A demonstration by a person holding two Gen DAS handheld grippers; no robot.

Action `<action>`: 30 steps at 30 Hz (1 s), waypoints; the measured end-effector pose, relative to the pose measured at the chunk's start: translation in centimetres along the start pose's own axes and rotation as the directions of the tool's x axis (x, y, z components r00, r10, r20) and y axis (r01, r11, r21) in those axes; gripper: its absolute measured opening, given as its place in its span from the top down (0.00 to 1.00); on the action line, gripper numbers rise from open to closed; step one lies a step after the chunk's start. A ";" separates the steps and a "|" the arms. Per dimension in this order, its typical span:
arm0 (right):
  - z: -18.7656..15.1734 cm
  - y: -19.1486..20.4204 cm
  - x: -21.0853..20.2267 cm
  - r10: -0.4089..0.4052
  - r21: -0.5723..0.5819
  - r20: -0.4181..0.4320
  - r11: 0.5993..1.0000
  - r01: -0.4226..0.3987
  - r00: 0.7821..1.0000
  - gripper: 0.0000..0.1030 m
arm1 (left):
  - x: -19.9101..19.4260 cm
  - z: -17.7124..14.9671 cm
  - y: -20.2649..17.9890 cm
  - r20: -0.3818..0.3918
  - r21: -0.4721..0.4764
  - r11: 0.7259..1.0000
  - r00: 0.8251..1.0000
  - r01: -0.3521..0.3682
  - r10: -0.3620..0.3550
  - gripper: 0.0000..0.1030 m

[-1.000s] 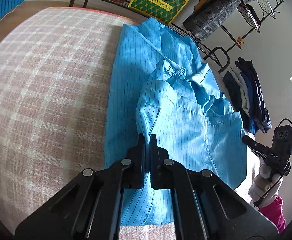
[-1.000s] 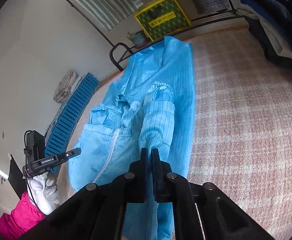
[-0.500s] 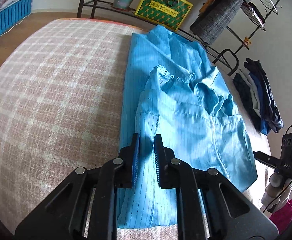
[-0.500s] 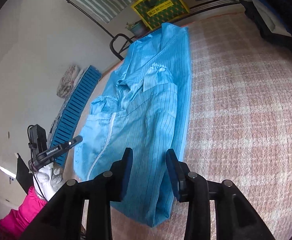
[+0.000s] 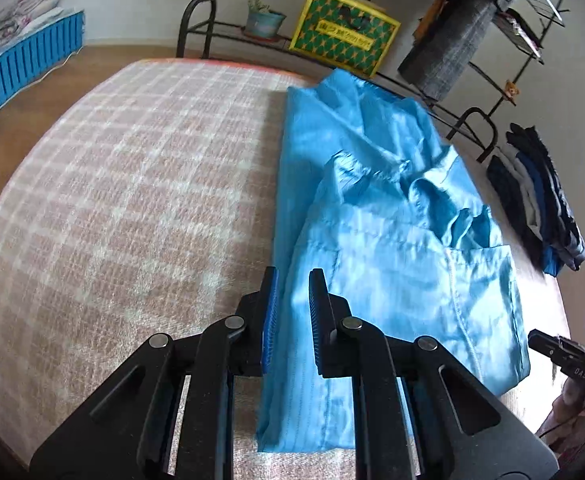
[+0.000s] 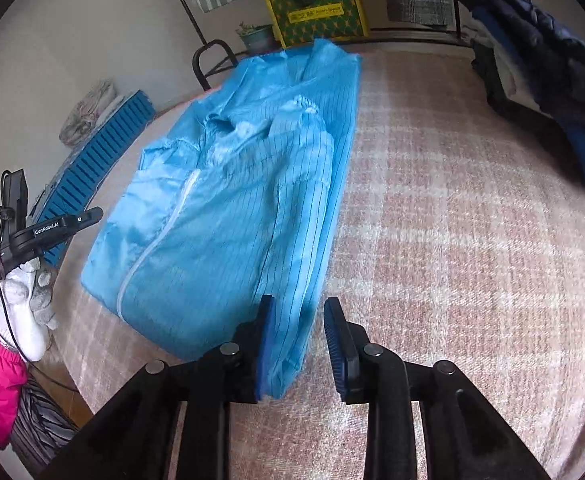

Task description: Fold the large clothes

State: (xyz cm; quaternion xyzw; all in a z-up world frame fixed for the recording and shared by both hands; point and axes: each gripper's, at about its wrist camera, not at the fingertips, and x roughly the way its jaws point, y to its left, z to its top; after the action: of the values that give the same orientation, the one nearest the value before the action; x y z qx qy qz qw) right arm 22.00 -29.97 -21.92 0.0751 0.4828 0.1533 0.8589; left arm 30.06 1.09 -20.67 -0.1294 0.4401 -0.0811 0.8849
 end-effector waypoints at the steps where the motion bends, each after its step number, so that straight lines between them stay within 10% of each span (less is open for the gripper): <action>1: 0.3 0.4 -0.4 0.017 -0.009 0.032 1.000 -0.017 0.999 0.74 | -0.1 0.0 -0.8 0.003 0.033 0.999 1.000 0.015 -0.015 0.88; 7: 2.0 3.1 0.7 -0.024 -0.064 0.136 0.997 0.033 0.990 0.68 | 3.6 -0.9 -3.5 -0.109 0.083 0.995 0.993 0.061 -0.052 0.88; 19: 3.4 3.4 5.9 -0.186 -0.054 -0.045 0.982 0.184 0.982 0.73 | 5.0 -2.0 -4.4 -0.145 0.135 0.990 0.988 -0.031 0.050 0.88; 30: 3.5 8.9 -5.7 -0.200 -0.053 0.179 0.976 0.212 0.963 0.70 | -9.3 -1.9 -8.7 0.168 0.249 0.966 0.985 -0.071 0.029 0.88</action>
State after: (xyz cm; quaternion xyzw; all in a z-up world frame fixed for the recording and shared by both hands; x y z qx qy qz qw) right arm 20.52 -23.39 -13.06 0.0067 0.4060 0.0733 0.9109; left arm 22.74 -5.16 -12.12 -0.0098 0.3553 -0.1035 0.9290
